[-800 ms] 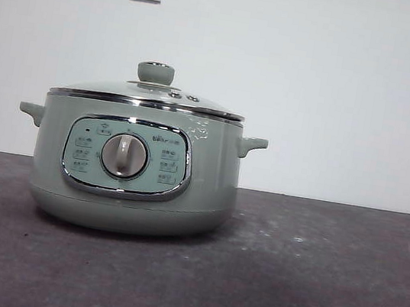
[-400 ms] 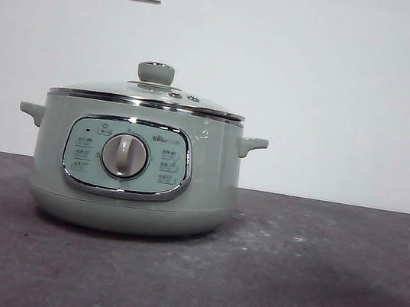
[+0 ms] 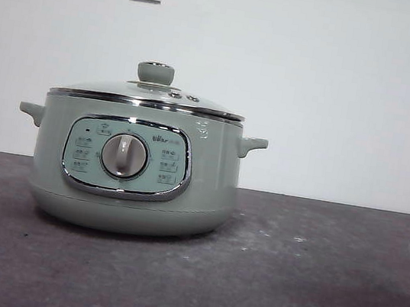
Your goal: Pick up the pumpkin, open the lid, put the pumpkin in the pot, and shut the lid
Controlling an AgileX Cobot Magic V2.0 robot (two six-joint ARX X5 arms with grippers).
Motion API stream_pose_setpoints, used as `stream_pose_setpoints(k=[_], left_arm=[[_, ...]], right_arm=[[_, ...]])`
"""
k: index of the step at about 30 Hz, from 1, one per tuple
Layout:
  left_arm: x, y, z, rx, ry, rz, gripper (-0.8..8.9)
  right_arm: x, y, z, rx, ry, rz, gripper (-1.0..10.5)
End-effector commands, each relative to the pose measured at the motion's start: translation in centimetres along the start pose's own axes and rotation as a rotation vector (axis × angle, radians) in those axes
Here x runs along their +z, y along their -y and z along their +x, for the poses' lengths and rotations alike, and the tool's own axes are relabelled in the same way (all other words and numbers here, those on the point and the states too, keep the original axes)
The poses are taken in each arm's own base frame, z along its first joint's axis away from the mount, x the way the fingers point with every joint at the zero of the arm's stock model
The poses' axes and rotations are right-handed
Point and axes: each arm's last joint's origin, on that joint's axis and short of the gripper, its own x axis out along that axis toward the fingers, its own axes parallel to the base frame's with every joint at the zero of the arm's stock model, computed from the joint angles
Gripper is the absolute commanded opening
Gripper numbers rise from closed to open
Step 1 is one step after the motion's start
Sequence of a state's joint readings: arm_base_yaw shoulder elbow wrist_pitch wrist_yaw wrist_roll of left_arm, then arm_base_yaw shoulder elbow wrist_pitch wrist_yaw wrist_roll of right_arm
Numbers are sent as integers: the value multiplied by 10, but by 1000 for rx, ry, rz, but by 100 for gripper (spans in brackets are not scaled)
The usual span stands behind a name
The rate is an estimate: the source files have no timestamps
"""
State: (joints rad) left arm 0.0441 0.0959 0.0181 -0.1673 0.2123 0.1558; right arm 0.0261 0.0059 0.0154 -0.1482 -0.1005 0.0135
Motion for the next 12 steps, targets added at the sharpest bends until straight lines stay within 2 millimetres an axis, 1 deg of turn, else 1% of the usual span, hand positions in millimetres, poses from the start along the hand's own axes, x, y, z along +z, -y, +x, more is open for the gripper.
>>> stream_pose_setpoints(k=[1,12], left_arm=[[-5,0,1,1,-12,-9,-4],[-5,0,1,1,-12,-9,-4]], right_arm=[[-5,0,0,-2,-25,17,1],[-5,0,0,-4,-33,52,1]])
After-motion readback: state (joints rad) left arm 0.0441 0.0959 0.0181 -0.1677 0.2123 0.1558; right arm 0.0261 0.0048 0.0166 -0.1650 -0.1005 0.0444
